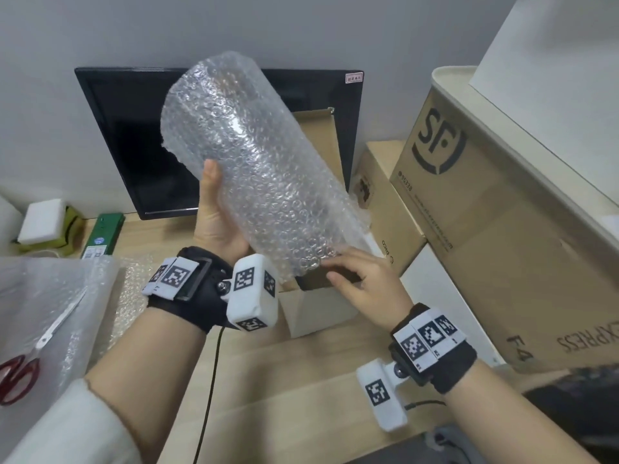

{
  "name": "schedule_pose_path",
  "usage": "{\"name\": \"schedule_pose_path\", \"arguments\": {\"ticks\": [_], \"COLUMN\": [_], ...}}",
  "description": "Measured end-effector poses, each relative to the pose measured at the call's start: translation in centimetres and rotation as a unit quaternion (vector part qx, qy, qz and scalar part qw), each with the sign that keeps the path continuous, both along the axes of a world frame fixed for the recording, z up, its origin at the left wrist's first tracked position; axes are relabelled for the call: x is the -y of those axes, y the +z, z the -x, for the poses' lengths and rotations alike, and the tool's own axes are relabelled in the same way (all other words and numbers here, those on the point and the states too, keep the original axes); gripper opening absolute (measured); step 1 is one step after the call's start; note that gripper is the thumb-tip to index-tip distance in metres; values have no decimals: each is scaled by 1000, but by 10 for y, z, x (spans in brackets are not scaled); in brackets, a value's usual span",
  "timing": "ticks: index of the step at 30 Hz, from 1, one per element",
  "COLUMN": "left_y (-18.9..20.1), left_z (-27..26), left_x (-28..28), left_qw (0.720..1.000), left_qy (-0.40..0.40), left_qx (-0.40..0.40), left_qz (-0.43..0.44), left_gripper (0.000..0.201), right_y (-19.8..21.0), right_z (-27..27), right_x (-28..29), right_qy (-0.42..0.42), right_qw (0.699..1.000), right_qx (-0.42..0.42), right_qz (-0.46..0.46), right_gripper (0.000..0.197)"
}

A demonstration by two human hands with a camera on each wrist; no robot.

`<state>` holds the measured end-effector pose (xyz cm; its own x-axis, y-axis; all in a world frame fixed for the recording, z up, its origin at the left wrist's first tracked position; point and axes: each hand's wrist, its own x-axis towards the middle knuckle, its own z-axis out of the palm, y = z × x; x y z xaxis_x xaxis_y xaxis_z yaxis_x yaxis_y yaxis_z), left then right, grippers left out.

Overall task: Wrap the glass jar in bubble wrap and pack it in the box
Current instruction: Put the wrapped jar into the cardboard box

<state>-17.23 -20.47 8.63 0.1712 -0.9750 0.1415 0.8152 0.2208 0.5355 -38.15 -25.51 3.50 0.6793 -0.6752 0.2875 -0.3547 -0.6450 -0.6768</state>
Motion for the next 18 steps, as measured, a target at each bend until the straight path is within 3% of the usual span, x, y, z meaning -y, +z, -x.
{"name": "schedule_pose_path", "arguments": {"ticks": [3, 5, 8, 11, 14, 16, 18], "left_y": [-1, -1, 0, 0, 5, 8, 6], "left_z": [3, 6, 7, 6, 5, 5, 9], "left_x": [-2, -3, -4, -2, 1, 6, 11], "left_qw": [999, 997, 998, 999, 999, 997, 990], "left_qy": [-3, -17, 12, 13, 13, 28, 70], "left_qx": [-38, -73, -55, -7, 34, 71, 108], "left_qz": [2, 9, -22, -31, -25, -32, -65], "left_gripper": [66, 64, 73, 91, 94, 91, 88], "right_y": [8, 15, 15, 16, 25, 32, 37], "right_z": [0, -2, -5, -3, 0, 0, -1], "right_x": [-1, -3, -2, 6, 15, 17, 19], "right_qy": [-35, -60, -94, -142, -192, -197, -170], "right_qw": [996, 978, 928, 899, 861, 874, 888], "right_qx": [70, 151, 276, 324, 329, 285, 231], "right_qz": [-46, -129, -230, -258, -338, -342, -359], "right_gripper": [33, 42, 43, 39, 30, 22, 40]}}
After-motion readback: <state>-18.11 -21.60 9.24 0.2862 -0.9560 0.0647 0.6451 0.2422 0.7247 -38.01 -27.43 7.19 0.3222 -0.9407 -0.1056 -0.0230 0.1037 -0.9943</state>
